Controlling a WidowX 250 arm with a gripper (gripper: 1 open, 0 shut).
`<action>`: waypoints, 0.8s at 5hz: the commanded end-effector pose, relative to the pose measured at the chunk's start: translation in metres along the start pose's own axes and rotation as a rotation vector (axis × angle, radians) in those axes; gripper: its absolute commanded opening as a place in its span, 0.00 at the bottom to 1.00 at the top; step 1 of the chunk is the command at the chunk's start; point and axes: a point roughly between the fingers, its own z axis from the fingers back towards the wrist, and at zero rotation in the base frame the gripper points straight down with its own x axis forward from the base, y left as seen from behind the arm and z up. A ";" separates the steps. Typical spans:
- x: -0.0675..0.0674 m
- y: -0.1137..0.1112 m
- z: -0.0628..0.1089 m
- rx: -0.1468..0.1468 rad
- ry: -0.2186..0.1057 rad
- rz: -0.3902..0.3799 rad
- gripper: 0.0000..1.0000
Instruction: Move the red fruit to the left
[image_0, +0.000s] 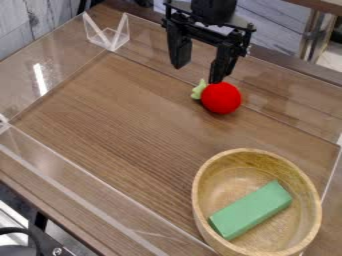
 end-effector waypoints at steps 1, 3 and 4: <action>0.014 0.015 -0.014 -0.005 0.006 0.011 1.00; 0.051 0.013 -0.030 -0.021 -0.032 0.064 1.00; 0.062 0.012 -0.035 -0.027 -0.040 0.078 1.00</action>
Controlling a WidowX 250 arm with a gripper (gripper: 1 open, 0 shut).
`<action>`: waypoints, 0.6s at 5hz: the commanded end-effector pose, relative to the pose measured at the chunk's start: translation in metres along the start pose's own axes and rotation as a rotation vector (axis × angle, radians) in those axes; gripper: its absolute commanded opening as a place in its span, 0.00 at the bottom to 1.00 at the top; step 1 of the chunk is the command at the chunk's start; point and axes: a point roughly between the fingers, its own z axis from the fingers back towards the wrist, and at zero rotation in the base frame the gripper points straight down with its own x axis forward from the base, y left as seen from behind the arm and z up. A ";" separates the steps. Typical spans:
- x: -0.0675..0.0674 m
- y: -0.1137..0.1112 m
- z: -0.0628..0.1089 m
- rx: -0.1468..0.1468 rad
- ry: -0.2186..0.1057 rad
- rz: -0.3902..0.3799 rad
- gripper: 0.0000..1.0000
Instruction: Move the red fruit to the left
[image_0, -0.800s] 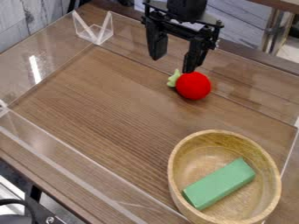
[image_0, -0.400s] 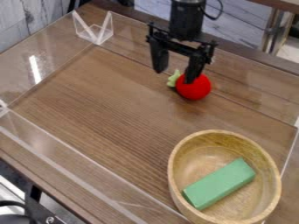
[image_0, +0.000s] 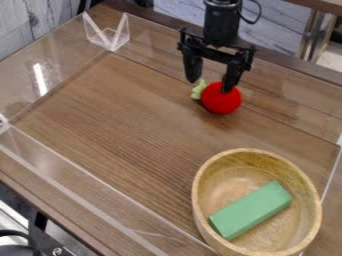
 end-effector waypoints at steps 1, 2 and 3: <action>0.017 -0.006 0.006 -0.006 -0.071 -0.020 1.00; 0.026 -0.010 -0.005 -0.006 -0.074 -0.031 1.00; 0.024 -0.010 -0.010 -0.012 -0.081 -0.043 1.00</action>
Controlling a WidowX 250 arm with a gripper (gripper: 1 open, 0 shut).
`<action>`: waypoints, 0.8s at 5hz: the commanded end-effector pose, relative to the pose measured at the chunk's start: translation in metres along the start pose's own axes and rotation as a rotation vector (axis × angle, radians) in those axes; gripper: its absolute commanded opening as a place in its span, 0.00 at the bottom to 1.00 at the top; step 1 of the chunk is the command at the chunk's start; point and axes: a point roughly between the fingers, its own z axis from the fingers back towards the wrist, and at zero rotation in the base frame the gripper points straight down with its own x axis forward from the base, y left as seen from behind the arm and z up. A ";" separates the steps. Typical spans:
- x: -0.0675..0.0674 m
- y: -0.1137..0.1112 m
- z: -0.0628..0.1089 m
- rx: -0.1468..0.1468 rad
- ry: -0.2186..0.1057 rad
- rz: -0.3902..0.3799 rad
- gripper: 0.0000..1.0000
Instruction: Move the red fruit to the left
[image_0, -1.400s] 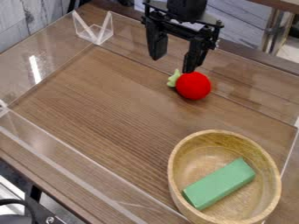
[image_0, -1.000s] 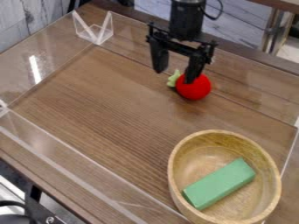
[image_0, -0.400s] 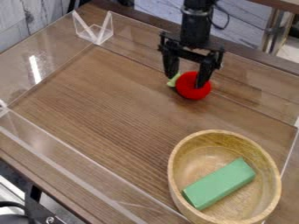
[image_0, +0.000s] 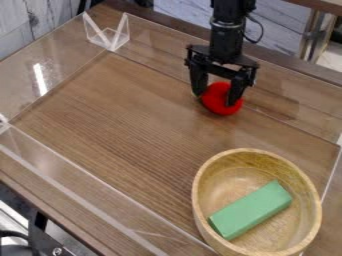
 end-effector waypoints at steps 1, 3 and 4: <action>0.002 -0.003 0.014 -0.008 -0.063 -0.017 1.00; 0.006 -0.014 0.007 -0.020 -0.077 -0.061 1.00; 0.011 -0.012 0.005 -0.028 -0.089 0.002 1.00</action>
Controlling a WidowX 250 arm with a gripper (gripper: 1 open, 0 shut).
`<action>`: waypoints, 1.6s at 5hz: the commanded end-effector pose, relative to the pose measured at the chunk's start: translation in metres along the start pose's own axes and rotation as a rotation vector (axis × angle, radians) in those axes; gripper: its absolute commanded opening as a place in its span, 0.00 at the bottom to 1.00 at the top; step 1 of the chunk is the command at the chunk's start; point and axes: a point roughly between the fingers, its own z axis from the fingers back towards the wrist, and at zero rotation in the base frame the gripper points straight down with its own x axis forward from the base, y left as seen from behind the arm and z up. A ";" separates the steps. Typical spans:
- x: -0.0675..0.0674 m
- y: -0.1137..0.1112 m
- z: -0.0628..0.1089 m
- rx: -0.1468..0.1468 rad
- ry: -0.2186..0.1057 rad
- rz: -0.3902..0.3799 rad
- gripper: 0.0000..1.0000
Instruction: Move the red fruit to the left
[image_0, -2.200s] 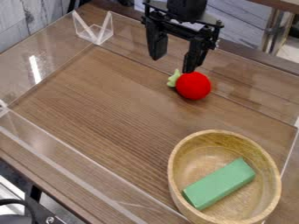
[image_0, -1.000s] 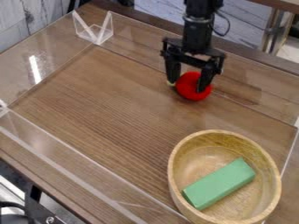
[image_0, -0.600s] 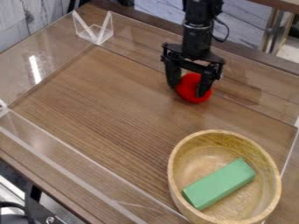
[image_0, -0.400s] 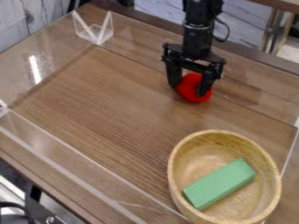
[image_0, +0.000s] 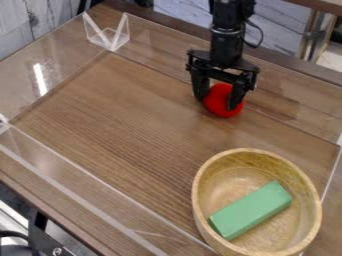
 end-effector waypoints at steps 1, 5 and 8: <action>0.012 0.001 0.010 -0.010 -0.060 0.063 1.00; 0.010 -0.053 0.008 -0.032 -0.148 0.062 0.00; 0.010 -0.028 0.023 -0.005 -0.163 -0.017 0.00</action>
